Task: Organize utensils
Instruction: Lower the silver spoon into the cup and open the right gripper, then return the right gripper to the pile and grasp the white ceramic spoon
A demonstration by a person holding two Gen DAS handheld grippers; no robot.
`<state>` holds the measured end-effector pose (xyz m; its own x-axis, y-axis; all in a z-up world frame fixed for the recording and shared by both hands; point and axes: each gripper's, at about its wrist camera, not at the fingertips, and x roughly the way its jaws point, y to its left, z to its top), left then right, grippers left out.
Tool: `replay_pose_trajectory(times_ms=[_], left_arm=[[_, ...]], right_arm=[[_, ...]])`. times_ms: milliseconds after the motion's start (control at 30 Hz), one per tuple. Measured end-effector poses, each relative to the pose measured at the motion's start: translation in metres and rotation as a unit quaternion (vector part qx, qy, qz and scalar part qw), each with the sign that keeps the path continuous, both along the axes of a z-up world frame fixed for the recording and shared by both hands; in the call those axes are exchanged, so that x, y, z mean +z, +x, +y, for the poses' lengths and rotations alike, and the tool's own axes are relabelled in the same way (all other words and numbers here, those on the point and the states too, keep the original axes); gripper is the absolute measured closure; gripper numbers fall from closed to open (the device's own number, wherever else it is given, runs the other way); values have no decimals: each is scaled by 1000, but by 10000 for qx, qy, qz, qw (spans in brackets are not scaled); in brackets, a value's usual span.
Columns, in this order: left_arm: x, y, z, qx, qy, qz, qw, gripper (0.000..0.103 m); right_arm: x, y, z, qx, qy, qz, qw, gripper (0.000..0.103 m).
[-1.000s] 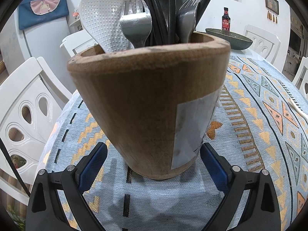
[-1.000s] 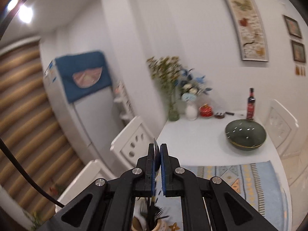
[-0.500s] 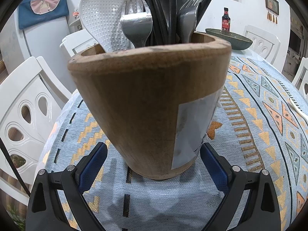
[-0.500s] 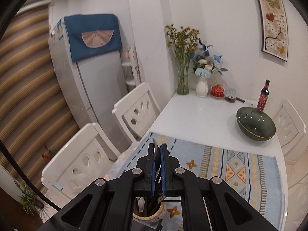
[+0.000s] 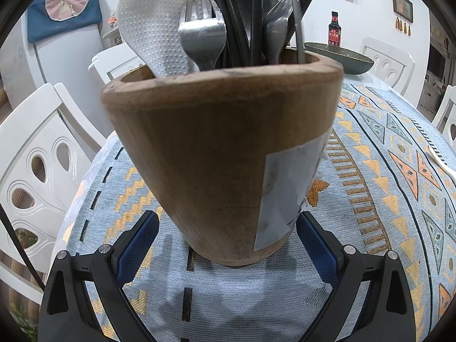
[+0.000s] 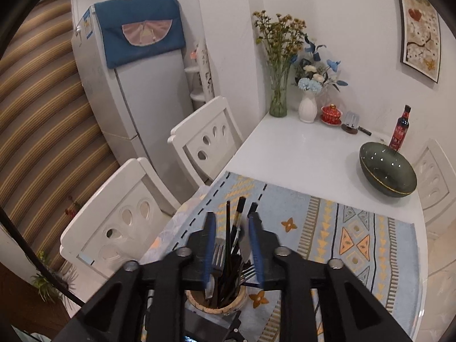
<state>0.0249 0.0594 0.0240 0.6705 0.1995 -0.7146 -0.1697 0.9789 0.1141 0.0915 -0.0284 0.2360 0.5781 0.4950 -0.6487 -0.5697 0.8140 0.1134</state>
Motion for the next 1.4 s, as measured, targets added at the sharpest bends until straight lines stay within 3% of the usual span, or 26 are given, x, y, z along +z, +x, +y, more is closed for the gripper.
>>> replay_pose_trajectory(times_ms=[400,733,1000,1100,1233,1333,1400], left_arm=[[1,-1,0,3,10,-4,10000,6],[1,-1,0,4,13,-8,10000,6],[1,-1,0,4,12,-8,10000,6],[2,-2,0,4,10,-9,10000,6],[1,-1,0,4,14,-8,10000,6],[1,-1,0,4,11,-8,10000,6],[1,-1,0,4,13,-9,10000,6]], right_arm=[[25,6,-36,-391,357,-215,9984,80],[45,10,-106,-1354,293,-509,9891,78],[24,23,-186,-2298,493,157,9719,75],[10,28,-222,-2702,751,604,9580,75],[-17,31,-275,-3220,1254,1341,9288,75],[-45,31,-314,-3634,1805,1963,8927,75],[-72,28,-344,-3985,2244,2442,8551,73]])
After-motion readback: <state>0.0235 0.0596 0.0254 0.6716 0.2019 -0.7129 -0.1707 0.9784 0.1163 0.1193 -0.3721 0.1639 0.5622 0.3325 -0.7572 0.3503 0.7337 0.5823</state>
